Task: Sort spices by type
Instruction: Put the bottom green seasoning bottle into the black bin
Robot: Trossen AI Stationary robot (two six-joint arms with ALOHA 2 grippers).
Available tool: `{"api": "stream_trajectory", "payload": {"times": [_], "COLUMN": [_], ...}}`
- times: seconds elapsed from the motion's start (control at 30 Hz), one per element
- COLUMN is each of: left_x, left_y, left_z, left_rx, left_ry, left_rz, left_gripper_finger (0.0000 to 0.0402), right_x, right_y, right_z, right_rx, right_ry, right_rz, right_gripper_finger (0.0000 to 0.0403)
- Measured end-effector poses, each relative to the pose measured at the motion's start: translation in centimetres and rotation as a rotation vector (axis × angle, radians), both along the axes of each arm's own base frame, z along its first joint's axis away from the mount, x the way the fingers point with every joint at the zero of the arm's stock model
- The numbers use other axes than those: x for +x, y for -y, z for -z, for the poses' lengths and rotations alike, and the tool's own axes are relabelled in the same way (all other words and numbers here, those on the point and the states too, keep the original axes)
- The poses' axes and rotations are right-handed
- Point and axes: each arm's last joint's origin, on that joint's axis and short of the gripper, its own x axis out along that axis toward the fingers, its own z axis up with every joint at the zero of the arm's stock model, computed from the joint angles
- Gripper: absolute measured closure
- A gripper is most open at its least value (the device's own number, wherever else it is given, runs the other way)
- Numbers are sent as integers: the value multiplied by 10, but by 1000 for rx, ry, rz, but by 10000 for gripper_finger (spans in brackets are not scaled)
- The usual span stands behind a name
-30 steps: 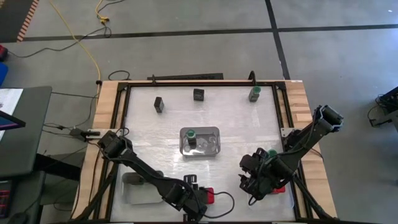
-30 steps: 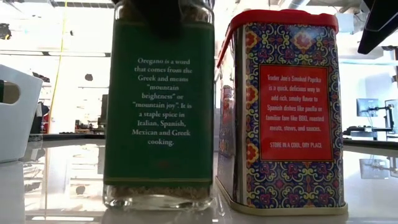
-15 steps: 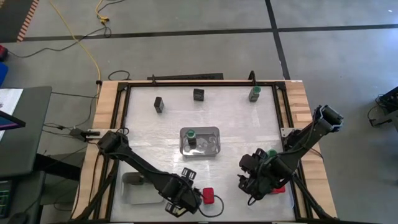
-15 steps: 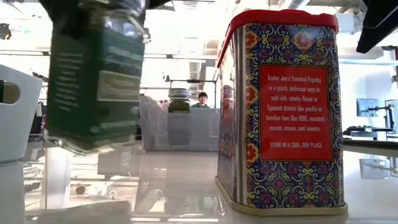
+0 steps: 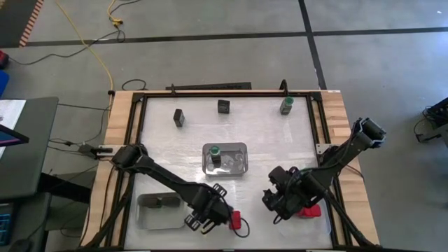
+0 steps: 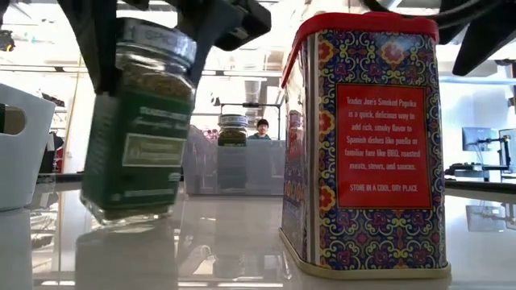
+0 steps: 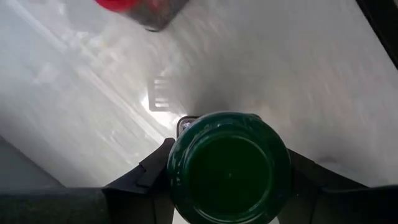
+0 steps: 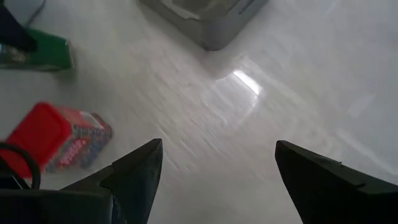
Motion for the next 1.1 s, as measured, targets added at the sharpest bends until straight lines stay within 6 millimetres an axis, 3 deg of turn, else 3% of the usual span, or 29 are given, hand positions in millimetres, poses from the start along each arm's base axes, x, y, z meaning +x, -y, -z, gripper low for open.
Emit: {"api": "stream_trajectory", "payload": {"times": [0.23, 0.6, 0.9, 1.1], "left_x": [-19, -52, -52, -49], "left_y": [-17, -47, -48, -46], "left_z": [-2, -12, -13, -15], "left_rx": [-9, -99, -72, -159], "left_ry": [14, 244, 312, 343], "left_rz": [67, 280, 538, 572], "left_gripper_finger": [212, 212, 212, 212], "right_x": [3, 11, 17, 17], "right_y": [2, 10, 17, 17], "right_z": [0, -1, -1, -1], "right_rx": [49, 80, 72, 55], "right_ry": [32, 58, 64, 53], "right_rz": [93, 167, 161, 132], "right_gripper_finger": [65, 65, 65, 65]}}
